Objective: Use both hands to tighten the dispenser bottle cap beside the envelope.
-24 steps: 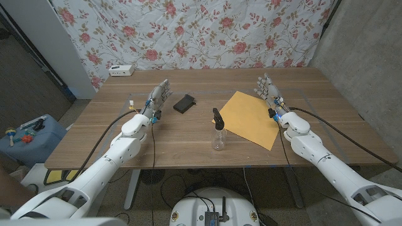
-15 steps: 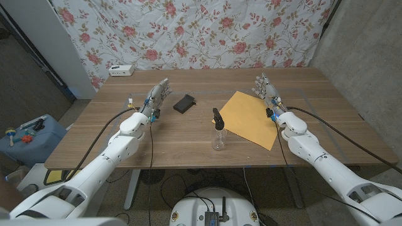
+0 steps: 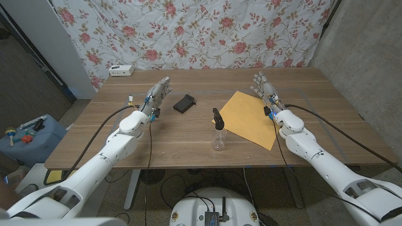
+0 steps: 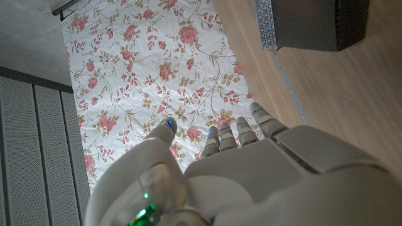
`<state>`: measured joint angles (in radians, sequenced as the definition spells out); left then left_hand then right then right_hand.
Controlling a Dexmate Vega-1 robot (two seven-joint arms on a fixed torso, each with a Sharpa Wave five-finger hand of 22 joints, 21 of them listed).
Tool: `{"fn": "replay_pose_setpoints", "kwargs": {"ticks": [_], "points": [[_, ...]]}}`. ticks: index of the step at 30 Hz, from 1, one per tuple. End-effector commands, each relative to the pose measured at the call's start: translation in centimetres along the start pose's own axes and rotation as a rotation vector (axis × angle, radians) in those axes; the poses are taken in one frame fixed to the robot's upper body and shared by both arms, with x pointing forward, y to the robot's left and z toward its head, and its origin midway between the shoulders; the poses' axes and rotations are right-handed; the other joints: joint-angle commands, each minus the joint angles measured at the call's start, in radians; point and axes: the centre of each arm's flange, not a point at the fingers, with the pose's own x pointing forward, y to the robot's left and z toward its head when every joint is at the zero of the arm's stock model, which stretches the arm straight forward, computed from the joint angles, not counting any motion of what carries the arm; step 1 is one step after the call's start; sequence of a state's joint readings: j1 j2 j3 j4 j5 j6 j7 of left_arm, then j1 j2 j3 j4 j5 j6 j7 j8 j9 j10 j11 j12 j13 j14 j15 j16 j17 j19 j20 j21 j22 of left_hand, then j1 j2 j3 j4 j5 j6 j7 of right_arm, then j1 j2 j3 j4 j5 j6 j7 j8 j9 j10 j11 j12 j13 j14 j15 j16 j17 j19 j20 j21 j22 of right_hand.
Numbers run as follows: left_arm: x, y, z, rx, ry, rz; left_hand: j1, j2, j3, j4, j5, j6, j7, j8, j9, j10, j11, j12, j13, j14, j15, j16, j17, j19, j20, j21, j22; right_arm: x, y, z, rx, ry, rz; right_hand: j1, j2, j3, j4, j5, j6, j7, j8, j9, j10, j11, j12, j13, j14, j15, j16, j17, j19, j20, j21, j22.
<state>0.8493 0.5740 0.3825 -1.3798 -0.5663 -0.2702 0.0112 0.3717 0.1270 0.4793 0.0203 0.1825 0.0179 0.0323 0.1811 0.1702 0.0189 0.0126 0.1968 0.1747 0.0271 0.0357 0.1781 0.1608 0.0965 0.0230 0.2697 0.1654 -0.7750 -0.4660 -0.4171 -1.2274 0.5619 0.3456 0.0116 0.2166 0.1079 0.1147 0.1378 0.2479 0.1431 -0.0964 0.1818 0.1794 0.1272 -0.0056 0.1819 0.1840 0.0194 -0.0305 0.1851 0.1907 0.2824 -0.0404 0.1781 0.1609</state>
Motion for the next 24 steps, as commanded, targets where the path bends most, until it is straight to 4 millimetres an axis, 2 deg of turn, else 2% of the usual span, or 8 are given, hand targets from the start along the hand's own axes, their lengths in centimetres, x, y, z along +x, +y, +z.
{"fn": "replay_pose_setpoints", "kwargs": {"ticks": [1,10,15,18,24], "points": [[-1.6,-0.6,0.7,0.061,-0.012,-0.024,0.018,-0.005,0.001,-0.016,-0.003,0.012,-0.003,0.007,0.003,0.016,-0.004,0.010,0.002,0.009,0.000,0.004,0.003,0.012,0.000,-0.006,0.003,-0.1,0.6,0.2,-0.018,-0.006,-0.010,0.009,-0.001,0.003,-0.005,0.007,0.003,-0.002,0.004,0.002,0.005,-0.005,0.009,0.004,0.006,-0.035,0.006,0.003,0.006,-0.054,0.005,0.005],[-2.9,-1.2,0.7,0.082,-0.033,-0.051,0.030,-0.024,-0.003,-0.041,-0.005,0.016,-0.010,0.006,0.003,0.026,-0.013,0.010,0.003,0.018,-0.010,0.003,0.003,0.012,-0.006,-0.017,0.002,-0.6,1.0,0.0,-0.013,-0.007,-0.029,0.011,0.001,0.005,-0.008,0.008,0.003,-0.002,0.005,0.002,0.005,-0.003,0.009,0.004,0.006,-0.036,0.006,0.002,0.005,-0.056,0.005,0.005],[-3.5,-1.7,0.6,0.097,-0.038,-0.081,0.047,-0.049,-0.009,-0.074,-0.006,0.024,-0.025,0.006,0.003,0.037,-0.033,0.009,0.003,0.030,-0.032,0.003,0.003,0.022,-0.022,-0.028,0.002,-0.7,1.2,0.0,-0.015,-0.012,-0.034,0.012,0.003,0.006,-0.010,0.008,0.005,0.001,0.006,0.002,0.007,-0.005,0.010,0.004,0.006,-0.036,0.006,0.002,0.006,-0.057,0.005,0.005],[-3.9,-1.9,0.8,0.109,-0.043,-0.100,0.053,-0.057,-0.011,-0.084,-0.006,0.025,-0.030,0.006,0.003,0.042,-0.036,0.009,0.003,0.033,-0.035,0.002,0.003,0.023,-0.026,-0.032,0.002,-0.7,1.3,-0.1,-0.013,-0.015,-0.036,0.013,0.004,0.007,-0.010,0.008,0.005,0.002,0.006,0.002,0.007,-0.006,0.010,0.004,0.006,-0.036,0.006,0.002,0.006,-0.057,0.006,0.005],[-4.9,-2.1,1.1,0.141,-0.044,-0.120,0.074,-0.097,-0.022,-0.121,-0.002,0.028,-0.040,0.006,0.003,0.052,-0.050,0.008,0.003,0.043,-0.048,0.002,0.004,0.027,-0.038,-0.044,0.002,-0.4,1.4,-0.2,-0.012,-0.028,-0.037,0.014,0.006,0.008,-0.012,0.009,0.007,0.003,0.007,0.002,0.008,-0.007,0.011,0.004,0.007,-0.036,0.007,0.001,0.006,-0.058,0.006,0.005]]}}
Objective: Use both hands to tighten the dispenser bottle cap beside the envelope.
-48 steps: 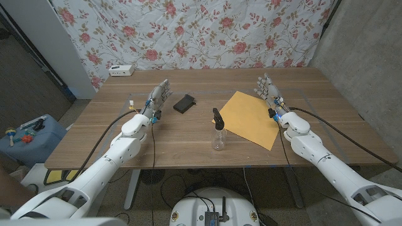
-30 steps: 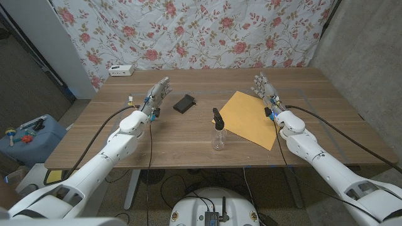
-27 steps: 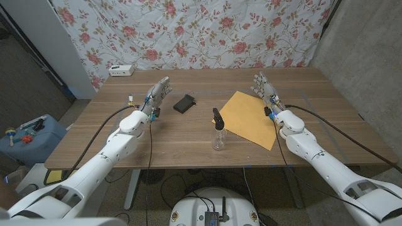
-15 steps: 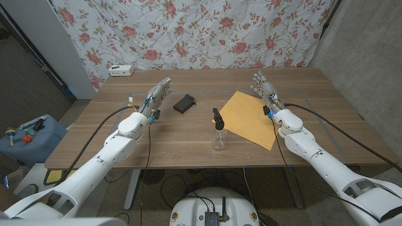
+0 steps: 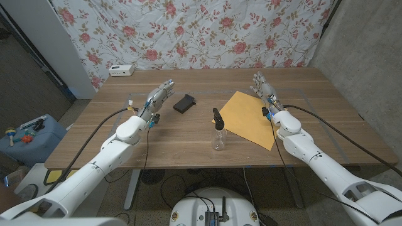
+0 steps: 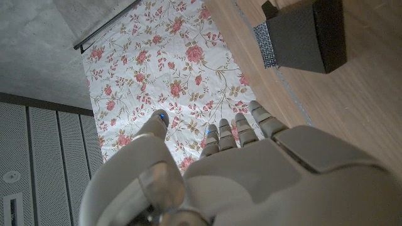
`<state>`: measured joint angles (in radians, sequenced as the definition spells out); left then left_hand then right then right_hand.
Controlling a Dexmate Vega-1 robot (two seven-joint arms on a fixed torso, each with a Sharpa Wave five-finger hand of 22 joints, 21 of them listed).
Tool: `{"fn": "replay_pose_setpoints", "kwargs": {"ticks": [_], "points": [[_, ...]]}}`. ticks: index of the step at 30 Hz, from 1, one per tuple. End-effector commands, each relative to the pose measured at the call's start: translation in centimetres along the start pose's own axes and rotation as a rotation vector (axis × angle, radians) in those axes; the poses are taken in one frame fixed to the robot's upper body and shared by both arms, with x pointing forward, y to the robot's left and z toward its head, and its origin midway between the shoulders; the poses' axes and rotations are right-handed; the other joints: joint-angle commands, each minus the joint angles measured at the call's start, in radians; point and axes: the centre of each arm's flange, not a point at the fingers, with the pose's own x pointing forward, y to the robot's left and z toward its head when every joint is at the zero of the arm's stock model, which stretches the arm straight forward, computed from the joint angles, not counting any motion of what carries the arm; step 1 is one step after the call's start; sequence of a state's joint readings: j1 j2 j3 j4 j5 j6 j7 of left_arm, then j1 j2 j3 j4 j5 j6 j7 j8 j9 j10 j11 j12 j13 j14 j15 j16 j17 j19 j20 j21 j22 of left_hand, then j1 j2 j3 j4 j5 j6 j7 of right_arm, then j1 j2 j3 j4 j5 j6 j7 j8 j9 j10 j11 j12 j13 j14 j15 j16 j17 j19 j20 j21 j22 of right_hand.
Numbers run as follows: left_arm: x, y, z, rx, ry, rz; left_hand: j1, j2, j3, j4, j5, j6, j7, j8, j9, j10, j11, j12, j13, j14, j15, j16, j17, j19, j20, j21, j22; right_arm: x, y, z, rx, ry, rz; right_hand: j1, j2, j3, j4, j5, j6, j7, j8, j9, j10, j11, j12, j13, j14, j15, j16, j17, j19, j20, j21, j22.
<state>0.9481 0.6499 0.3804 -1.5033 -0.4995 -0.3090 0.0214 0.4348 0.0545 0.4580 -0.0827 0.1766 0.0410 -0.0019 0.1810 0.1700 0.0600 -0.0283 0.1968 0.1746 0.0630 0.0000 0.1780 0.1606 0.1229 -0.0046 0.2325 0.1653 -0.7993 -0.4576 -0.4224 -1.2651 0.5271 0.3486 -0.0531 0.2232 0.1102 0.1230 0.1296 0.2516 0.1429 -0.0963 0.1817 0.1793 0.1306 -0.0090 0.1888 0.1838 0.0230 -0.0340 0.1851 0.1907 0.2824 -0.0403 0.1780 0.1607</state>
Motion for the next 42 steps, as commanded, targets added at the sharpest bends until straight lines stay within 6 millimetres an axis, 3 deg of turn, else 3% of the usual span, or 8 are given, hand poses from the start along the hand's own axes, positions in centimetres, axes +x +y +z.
{"fn": "replay_pose_setpoints", "kwargs": {"ticks": [1,12,19,26,31,42], "points": [[-1.8,-0.8,0.6,0.050,-0.012,-0.051,0.013,-0.029,-0.002,-0.022,0.005,0.006,-0.006,0.006,0.003,0.012,-0.008,0.009,0.003,0.009,-0.014,0.003,0.004,0.001,-0.010,-0.008,0.002,0.1,0.4,-0.1,0.001,-0.019,-0.009,0.008,0.004,0.000,-0.004,0.005,0.007,0.004,0.007,0.002,0.005,-0.003,0.004,0.004,0.004,-0.033,0.007,0.001,0.006,-0.059,0.006,0.005],[-3.1,-1.2,1.2,0.096,0.011,-0.109,0.053,-0.064,-0.008,-0.063,0.015,0.021,-0.019,0.010,0.003,0.032,-0.027,0.010,0.004,0.031,-0.031,0.005,0.005,0.007,-0.014,-0.022,0.002,0.1,0.5,-0.2,0.006,-0.033,-0.020,0.009,0.007,0.003,-0.006,0.006,0.007,0.004,0.007,0.002,0.005,-0.005,0.004,0.004,0.005,-0.033,0.008,0.001,0.006,-0.059,0.006,0.005],[-3.5,-1.8,1.3,0.116,0.013,-0.145,0.100,-0.113,-0.021,-0.092,0.032,0.038,-0.024,0.015,0.003,0.054,-0.040,0.011,0.004,0.058,-0.046,0.008,0.006,0.012,-0.009,-0.032,0.002,0.0,0.6,-0.5,0.014,-0.040,-0.028,0.011,0.009,0.004,-0.007,0.006,0.008,0.004,0.007,0.002,0.006,-0.001,0.005,0.004,0.006,-0.033,0.008,0.001,0.006,-0.059,0.006,0.005],[-4.2,-2.3,1.5,0.131,0.025,-0.201,0.137,-0.153,-0.035,-0.097,0.047,0.042,-0.018,0.013,0.004,0.064,-0.035,0.010,0.004,0.070,-0.040,0.006,0.006,0.014,0.004,-0.038,0.003,0.0,0.6,-0.6,0.027,-0.034,-0.013,0.011,0.011,0.005,-0.009,0.006,0.004,0.002,0.006,0.002,0.001,-0.004,0.003,0.004,0.000,-0.034,0.006,0.001,0.002,-0.059,0.005,0.005],[-4.6,-2.5,1.7,0.138,0.023,-0.231,0.159,-0.178,-0.048,-0.095,0.057,0.037,-0.005,0.010,0.004,0.063,-0.026,0.007,0.005,0.072,-0.029,0.004,0.006,0.011,0.021,-0.042,0.003,0.0,0.7,-0.8,0.053,-0.029,-0.005,0.005,0.007,0.003,-0.009,0.006,-0.006,0.001,0.002,0.002,-0.012,-0.006,-0.001,0.004,-0.012,-0.028,0.004,0.002,-0.033,-0.066,-0.005,0.005],[-5.6,-3.2,2.2,0.176,0.036,-0.324,0.184,-0.208,-0.069,-0.089,0.076,0.031,0.001,0.006,0.005,0.062,-0.015,0.003,0.005,0.075,-0.024,0.002,0.006,0.006,0.028,-0.046,0.004,0.0,0.9,-1.1,0.078,-0.019,0.001,-0.011,-0.002,-0.006,-0.005,0.005,-0.019,0.036,0.001,0.001,-0.012,0.005,0.000,0.001,-0.009,-0.021,0.007,0.003,-0.077,-0.079,-0.009,0.005]]}}
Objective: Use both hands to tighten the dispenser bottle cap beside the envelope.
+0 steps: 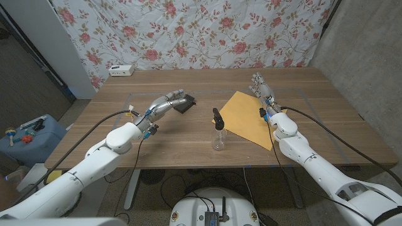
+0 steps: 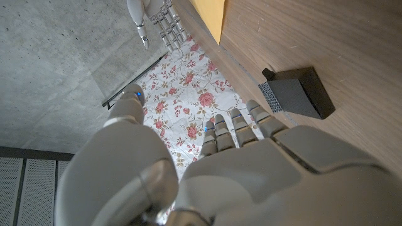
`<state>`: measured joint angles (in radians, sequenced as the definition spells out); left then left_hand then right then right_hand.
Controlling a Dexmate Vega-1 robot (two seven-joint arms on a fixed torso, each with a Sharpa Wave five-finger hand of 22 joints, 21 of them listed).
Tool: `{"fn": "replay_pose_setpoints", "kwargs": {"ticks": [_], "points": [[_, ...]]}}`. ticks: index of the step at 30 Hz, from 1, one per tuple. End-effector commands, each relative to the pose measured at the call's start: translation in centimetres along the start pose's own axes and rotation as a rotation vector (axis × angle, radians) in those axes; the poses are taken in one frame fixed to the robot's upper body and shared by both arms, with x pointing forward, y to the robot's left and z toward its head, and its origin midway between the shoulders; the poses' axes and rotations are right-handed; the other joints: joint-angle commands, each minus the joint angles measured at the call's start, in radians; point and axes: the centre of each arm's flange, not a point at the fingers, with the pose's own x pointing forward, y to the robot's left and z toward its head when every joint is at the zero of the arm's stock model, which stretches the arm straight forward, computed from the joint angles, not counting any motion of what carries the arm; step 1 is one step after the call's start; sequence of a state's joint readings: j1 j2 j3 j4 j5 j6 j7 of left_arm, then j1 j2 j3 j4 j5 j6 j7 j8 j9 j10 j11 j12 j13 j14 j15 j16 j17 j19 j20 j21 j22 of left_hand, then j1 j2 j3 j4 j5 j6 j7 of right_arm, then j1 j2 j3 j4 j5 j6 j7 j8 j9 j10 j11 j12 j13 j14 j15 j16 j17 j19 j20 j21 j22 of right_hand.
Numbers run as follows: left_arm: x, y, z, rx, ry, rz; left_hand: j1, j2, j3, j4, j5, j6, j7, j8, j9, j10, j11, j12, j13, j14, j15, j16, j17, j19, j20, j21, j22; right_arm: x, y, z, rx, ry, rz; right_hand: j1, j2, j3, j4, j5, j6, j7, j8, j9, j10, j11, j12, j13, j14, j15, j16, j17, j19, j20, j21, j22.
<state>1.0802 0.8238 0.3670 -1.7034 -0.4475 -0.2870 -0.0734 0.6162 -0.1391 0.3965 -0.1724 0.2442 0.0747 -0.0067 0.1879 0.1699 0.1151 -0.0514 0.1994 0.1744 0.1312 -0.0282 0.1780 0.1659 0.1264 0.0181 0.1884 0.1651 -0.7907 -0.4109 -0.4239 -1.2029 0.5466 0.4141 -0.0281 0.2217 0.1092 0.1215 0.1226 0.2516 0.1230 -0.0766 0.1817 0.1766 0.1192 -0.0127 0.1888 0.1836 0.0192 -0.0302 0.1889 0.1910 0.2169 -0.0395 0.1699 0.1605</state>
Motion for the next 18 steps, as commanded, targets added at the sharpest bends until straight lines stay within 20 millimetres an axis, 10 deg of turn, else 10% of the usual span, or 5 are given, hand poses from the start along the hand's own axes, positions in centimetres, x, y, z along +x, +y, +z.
{"fn": "replay_pose_setpoints", "kwargs": {"ticks": [1,18], "points": [[-1.1,-1.0,0.7,0.041,0.016,-0.099,0.004,-0.016,-0.009,0.001,0.010,-0.003,0.007,-0.001,0.005,0.007,0.007,0.001,0.005,0.007,0.004,0.002,0.001,0.002,0.005,-0.002,0.004,0.0,0.1,-0.3,0.027,0.009,0.004,-0.011,-0.002,-0.006,0.002,0.005,0.002,0.018,0.001,0.003,0.000,0.009,0.000,0.001,-0.005,-0.025,0.004,0.002,-0.018,-0.079,-0.002,0.005],[-1.8,-2.4,1.3,0.128,-0.005,-0.137,0.046,-0.039,-0.043,0.002,0.040,0.009,0.005,0.002,0.006,0.030,0.008,0.005,0.005,0.033,-0.015,0.006,0.000,-0.011,0.017,-0.006,0.004,-0.6,-0.2,-0.1,0.023,0.003,-0.034,-0.023,-0.003,-0.011,0.005,0.005,0.005,0.016,0.004,0.003,0.002,0.002,0.001,0.000,-0.005,-0.027,0.005,0.003,-0.030,-0.079,0.004,0.005]]}}
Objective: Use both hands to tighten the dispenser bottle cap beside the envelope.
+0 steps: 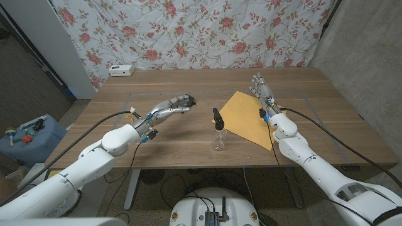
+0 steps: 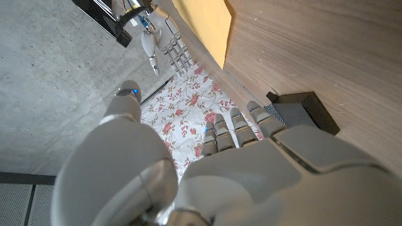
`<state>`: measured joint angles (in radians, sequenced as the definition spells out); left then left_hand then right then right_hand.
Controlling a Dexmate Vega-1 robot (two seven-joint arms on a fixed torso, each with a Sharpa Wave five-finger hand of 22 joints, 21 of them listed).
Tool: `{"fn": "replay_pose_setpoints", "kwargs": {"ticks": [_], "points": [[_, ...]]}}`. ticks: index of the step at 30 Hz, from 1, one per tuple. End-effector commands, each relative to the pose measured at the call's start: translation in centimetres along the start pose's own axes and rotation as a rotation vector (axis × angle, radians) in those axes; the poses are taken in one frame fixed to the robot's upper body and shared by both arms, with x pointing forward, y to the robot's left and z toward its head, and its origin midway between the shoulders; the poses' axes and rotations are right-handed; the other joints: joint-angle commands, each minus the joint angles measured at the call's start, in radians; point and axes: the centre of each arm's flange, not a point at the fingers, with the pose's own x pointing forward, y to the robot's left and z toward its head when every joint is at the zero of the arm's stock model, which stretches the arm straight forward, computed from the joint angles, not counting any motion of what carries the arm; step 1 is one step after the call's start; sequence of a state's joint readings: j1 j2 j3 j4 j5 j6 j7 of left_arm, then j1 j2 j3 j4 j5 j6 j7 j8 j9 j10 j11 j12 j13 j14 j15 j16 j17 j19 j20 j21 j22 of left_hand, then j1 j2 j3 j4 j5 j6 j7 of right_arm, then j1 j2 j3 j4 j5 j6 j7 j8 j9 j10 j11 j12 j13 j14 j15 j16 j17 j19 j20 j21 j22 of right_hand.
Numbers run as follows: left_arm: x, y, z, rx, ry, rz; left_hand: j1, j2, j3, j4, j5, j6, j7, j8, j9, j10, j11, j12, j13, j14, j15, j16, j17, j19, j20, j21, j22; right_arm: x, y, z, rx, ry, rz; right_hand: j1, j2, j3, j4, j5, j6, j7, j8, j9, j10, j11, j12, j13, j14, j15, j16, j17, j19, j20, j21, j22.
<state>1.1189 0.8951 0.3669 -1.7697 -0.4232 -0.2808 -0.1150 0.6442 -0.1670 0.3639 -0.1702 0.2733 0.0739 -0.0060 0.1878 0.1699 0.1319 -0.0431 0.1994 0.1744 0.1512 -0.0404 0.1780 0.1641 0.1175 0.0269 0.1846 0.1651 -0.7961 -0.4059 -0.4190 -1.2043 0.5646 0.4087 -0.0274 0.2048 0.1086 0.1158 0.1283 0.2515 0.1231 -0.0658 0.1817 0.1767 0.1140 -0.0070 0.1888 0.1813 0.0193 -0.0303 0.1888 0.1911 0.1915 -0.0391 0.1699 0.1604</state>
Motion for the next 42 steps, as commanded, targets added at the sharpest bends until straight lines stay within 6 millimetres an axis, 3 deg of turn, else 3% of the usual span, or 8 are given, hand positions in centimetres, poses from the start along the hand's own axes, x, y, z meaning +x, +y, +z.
{"fn": "replay_pose_setpoints", "kwargs": {"ticks": [1,20,42], "points": [[-0.4,-1.2,0.5,0.072,-0.016,-0.038,0.019,-0.012,-0.011,-0.001,0.011,0.010,0.003,0.002,0.006,0.014,-0.002,0.005,0.005,0.013,-0.002,0.005,0.002,-0.002,0.008,-0.002,0.004,-0.5,-0.2,0.1,0.001,-0.005,-0.028,-0.006,-0.003,-0.005,0.000,0.005,0.006,0.005,0.004,0.003,0.008,-0.003,0.001,0.002,-0.005,-0.028,0.005,0.003,-0.004,-0.079,0.004,0.005],[-0.1,-3.4,0.3,0.125,-0.029,-0.172,0.054,-0.020,-0.038,-0.003,0.035,0.007,-0.001,0.000,0.006,0.018,-0.003,0.002,0.005,0.017,-0.010,0.003,0.002,-0.022,0.004,-0.006,0.003,-1.2,-0.1,0.6,-0.011,-0.001,-0.044,-0.013,-0.001,-0.007,0.000,0.007,0.008,-0.002,0.005,0.002,0.008,-0.007,0.001,0.002,-0.003,-0.026,0.006,0.002,-0.007,-0.078,0.009,0.005],[2.3,-4.7,0.5,0.154,-0.076,-0.297,0.098,-0.016,-0.062,-0.003,0.060,0.017,-0.011,0.003,0.007,0.032,-0.013,0.003,0.005,0.030,-0.019,0.004,0.002,-0.022,0.001,-0.002,0.003,-1.8,0.2,0.2,-0.019,0.016,-0.043,-0.015,0.001,-0.007,-0.002,0.008,0.007,-0.002,0.005,0.002,0.006,-0.003,0.001,0.002,-0.004,-0.025,0.005,0.001,-0.009,-0.073,0.011,0.005]]}}
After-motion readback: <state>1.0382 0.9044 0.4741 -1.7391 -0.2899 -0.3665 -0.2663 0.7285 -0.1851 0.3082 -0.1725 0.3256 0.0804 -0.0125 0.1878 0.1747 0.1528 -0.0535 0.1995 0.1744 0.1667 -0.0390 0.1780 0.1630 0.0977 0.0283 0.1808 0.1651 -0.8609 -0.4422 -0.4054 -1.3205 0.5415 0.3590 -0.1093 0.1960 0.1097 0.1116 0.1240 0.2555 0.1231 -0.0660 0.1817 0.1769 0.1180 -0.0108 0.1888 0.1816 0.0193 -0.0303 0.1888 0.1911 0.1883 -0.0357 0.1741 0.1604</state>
